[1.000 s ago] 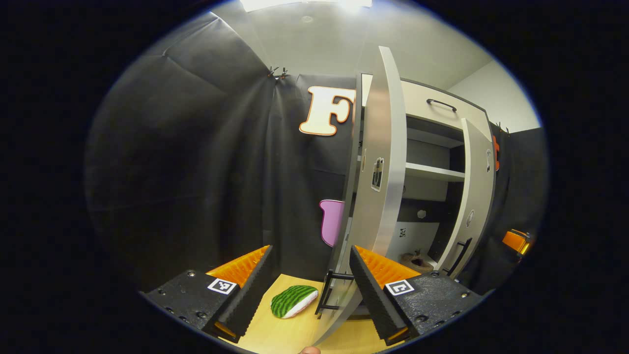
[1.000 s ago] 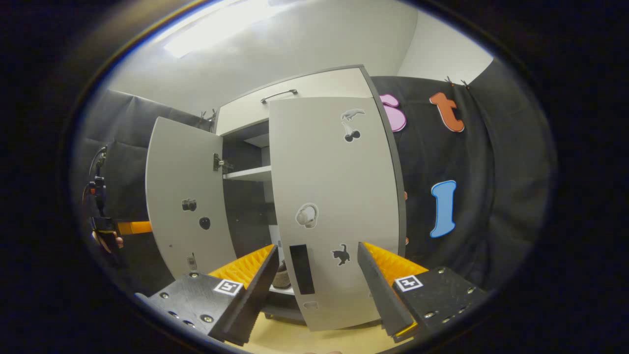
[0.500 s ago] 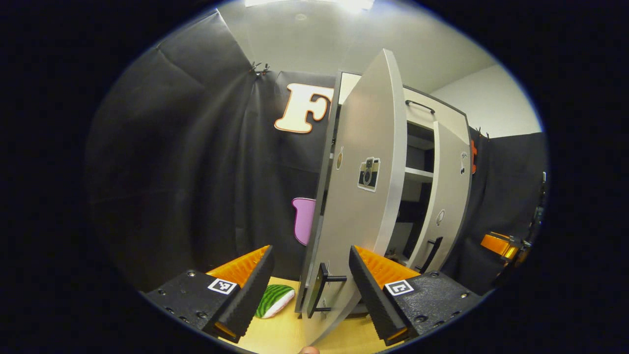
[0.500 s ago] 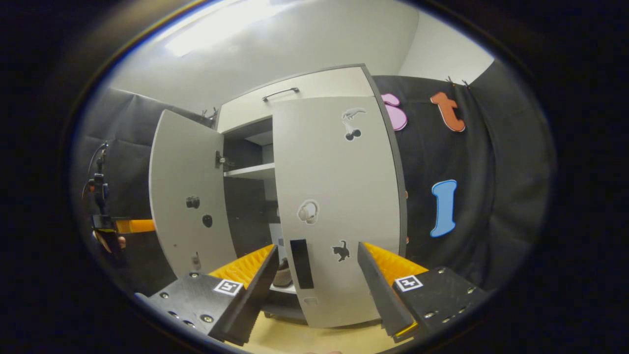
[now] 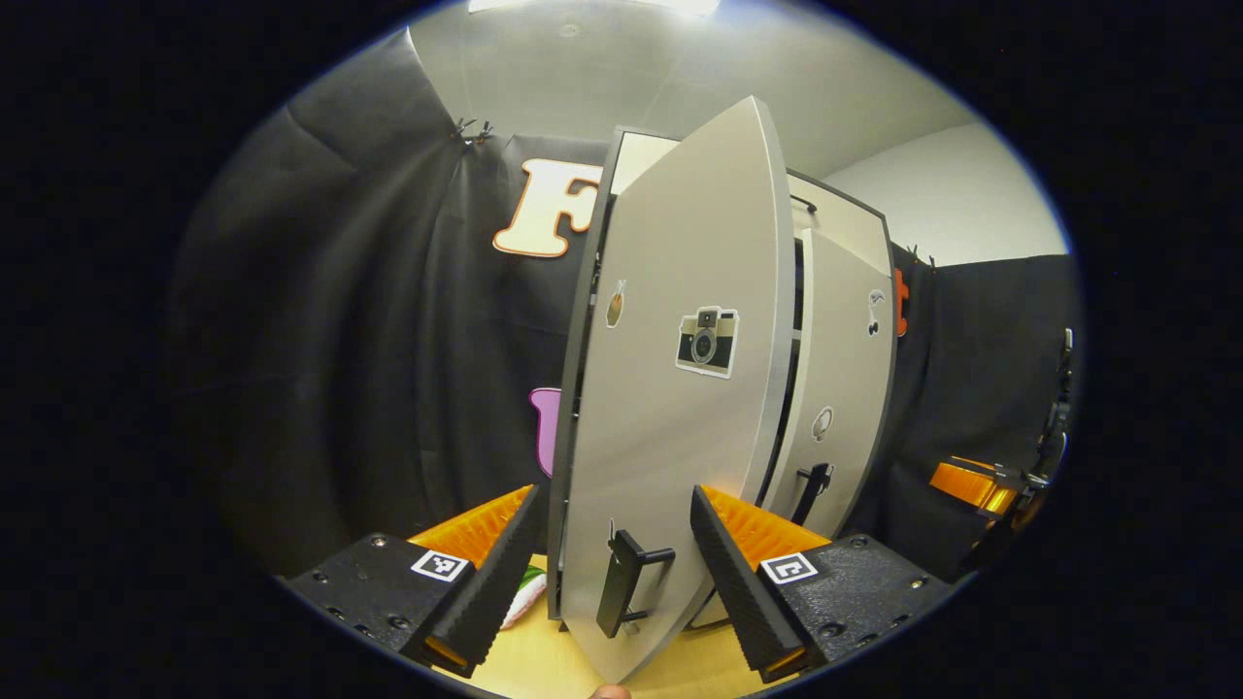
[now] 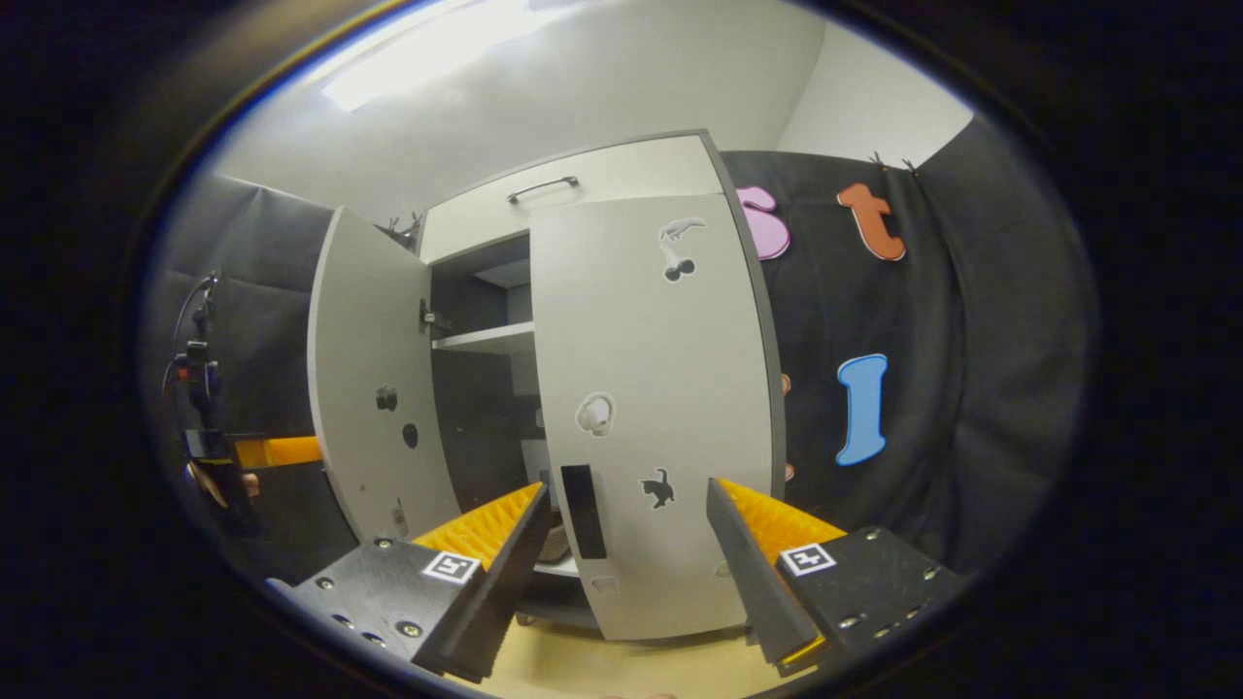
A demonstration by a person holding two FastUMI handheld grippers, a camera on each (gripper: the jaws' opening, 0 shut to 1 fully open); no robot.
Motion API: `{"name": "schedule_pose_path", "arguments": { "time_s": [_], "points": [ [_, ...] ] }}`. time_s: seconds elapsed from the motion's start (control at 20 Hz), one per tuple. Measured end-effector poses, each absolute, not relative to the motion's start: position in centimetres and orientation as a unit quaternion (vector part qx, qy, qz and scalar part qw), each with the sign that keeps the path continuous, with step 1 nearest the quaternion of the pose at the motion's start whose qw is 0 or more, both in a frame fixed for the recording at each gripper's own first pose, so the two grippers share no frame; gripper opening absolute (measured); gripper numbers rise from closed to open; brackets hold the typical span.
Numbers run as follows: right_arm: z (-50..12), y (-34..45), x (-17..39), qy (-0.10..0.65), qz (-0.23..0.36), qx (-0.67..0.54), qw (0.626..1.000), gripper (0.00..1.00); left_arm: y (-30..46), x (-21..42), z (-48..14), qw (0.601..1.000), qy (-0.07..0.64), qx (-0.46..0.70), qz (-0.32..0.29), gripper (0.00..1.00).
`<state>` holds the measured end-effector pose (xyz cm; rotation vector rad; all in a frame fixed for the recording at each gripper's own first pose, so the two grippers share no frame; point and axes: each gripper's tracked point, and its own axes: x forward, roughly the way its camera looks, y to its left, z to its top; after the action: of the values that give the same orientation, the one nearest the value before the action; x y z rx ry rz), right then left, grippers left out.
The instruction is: Grab one shoe with the right hand and put it into the shoe cabinet, grab the other shoe with the left hand and put it into the shoe cabinet; then close the right door with the right hand and the left door with the left hand.
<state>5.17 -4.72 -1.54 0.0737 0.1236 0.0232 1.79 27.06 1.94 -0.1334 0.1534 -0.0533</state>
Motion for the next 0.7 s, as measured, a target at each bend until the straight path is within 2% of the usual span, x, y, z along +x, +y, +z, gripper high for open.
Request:
{"name": "schedule_pose_path", "arguments": {
  "time_s": [0.35, 0.7],
  "points": [
    [-1.3, -6.3, 4.1, 0.06, -0.007, 0.038, 0.997, 0.97, 25.4, 3.9, 1.7, 0.997, 0.076, -0.016, -0.019, 0.94],
    [-1.3, -7.1, 3.8, 0.059, -0.012, 0.039, 0.997, 0.97, 20.1, 6.0, 0.3, 0.994, 0.082, -0.035, -0.07, 0.94]
  ]
}}
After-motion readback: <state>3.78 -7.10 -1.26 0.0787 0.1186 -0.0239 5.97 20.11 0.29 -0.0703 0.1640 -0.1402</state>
